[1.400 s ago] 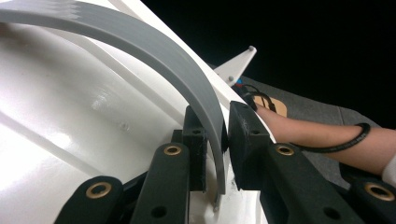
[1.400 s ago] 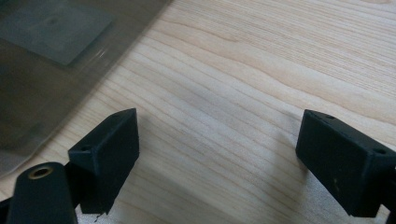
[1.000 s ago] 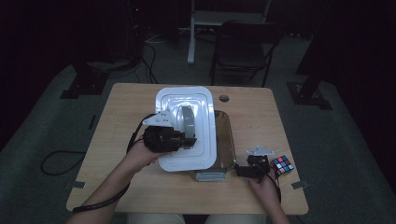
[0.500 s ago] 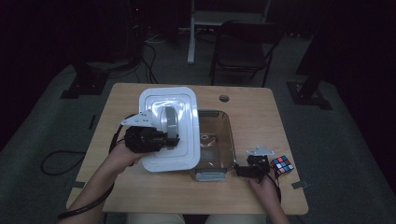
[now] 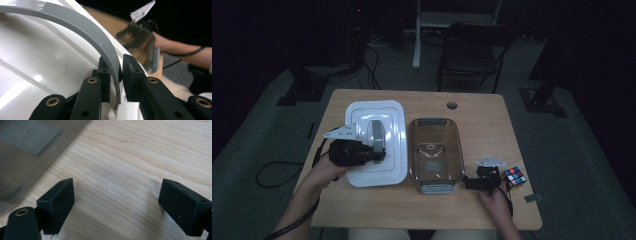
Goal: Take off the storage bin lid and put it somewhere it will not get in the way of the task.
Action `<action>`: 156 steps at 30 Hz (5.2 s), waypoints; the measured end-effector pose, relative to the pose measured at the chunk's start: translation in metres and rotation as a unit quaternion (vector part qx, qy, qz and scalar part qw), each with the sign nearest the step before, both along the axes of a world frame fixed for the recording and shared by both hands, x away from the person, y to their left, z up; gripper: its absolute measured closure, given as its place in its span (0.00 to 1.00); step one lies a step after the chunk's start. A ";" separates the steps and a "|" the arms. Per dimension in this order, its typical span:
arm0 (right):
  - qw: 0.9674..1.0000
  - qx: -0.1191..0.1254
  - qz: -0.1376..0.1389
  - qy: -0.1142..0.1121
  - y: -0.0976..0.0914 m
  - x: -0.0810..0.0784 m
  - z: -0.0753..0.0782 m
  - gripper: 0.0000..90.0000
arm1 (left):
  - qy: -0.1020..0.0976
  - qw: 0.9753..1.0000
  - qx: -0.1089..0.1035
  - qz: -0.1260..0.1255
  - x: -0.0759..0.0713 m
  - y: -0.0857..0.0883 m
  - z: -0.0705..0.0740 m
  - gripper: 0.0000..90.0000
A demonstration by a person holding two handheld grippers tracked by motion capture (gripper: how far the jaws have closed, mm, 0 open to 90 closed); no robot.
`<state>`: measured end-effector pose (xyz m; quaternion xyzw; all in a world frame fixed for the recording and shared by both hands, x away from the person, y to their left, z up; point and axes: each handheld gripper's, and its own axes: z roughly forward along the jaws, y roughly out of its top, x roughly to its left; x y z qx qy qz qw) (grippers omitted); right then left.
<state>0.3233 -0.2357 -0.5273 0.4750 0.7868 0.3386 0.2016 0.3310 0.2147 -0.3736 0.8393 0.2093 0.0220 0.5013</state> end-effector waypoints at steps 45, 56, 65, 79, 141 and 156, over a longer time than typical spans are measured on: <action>1.000 0.000 0.000 0.000 0.000 0.000 0.000 0.15 | 0.096 0.995 0.030 0.009 0.047 -0.022 -0.125 0.82; 1.000 0.000 0.000 0.000 0.000 0.000 0.000 0.15 | 0.106 0.993 0.033 0.047 0.052 -0.023 -0.142 0.74; 1.000 0.000 0.000 0.000 0.000 0.000 0.000 0.15 | 0.121 0.987 0.060 0.084 0.049 -0.026 -0.135 0.50; 1.000 0.000 0.000 0.001 0.000 0.000 0.000 0.15 | 0.082 0.979 0.035 0.183 0.042 -0.015 -0.116 0.21; 1.000 0.000 -0.013 0.000 0.003 0.002 0.000 0.15 | 0.057 0.863 0.161 0.475 0.012 0.073 -0.150 0.01; 1.000 -0.009 -0.002 0.019 0.005 0.004 0.003 0.14 | 0.058 0.860 0.160 0.481 0.008 0.069 -0.150 0.01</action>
